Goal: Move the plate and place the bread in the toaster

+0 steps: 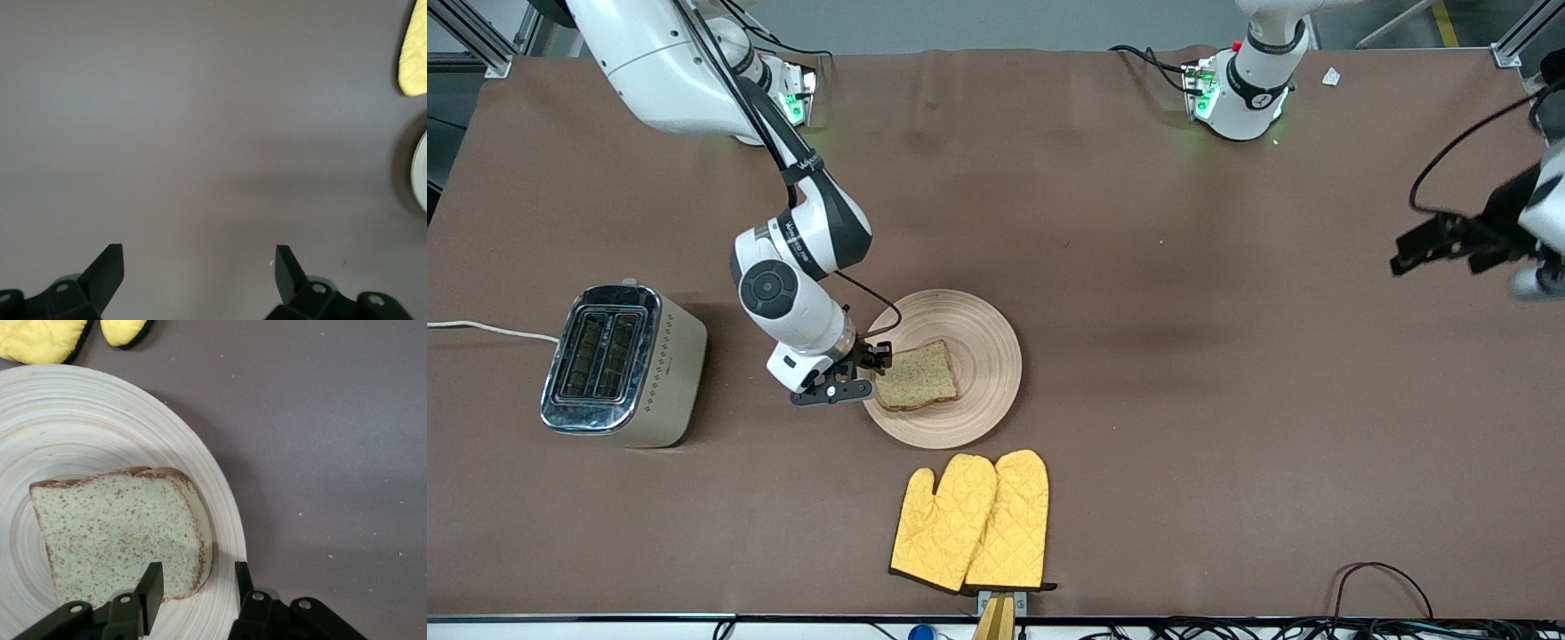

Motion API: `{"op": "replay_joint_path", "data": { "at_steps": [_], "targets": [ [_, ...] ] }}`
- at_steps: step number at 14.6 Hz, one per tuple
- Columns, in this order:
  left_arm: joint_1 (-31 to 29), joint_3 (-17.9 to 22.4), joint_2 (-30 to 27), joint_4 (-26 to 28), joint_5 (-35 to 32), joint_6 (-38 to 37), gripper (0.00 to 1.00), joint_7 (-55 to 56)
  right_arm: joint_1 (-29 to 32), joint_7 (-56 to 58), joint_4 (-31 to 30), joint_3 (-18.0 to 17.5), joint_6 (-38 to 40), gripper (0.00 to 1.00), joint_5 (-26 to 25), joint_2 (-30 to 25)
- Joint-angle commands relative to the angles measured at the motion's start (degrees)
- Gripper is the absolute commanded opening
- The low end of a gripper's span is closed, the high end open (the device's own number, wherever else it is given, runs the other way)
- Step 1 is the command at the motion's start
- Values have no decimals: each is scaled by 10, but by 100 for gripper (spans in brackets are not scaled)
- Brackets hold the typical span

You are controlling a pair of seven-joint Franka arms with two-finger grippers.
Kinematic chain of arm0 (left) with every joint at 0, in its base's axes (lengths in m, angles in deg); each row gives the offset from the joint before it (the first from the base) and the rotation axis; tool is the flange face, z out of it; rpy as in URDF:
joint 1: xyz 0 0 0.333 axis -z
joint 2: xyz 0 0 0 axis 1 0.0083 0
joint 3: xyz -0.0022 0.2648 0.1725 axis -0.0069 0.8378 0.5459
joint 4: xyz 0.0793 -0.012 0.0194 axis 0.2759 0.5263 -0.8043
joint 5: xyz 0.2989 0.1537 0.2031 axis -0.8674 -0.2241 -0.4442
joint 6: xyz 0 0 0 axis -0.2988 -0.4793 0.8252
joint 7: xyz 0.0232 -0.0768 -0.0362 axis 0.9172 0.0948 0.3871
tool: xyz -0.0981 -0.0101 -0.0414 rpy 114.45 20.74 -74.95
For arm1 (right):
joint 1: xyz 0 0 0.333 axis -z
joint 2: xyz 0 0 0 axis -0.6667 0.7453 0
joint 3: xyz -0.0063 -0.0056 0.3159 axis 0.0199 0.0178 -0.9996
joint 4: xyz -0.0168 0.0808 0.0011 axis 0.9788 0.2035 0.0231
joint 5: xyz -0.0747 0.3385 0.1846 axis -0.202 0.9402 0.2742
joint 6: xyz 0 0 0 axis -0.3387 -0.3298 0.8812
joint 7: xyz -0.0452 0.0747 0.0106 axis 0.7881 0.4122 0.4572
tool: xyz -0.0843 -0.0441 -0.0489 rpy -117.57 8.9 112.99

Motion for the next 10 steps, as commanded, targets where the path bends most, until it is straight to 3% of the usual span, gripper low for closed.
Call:
{"op": "replay_joint_path", "data": {
  "at_steps": [1,6,10],
  "targets": [
    [32,31,-41,19,-17,-38,100,-4,-4,-53,9,1,-23,52,-22,13],
    [27,24,-67,36,-26,-45,100,6,-17,-123,9,0,-24,53,-76,20],
    [28,11,-107,107,-24,5,100,9,-22,-132,8,1,-24,53,-77,27]
  ]
}}
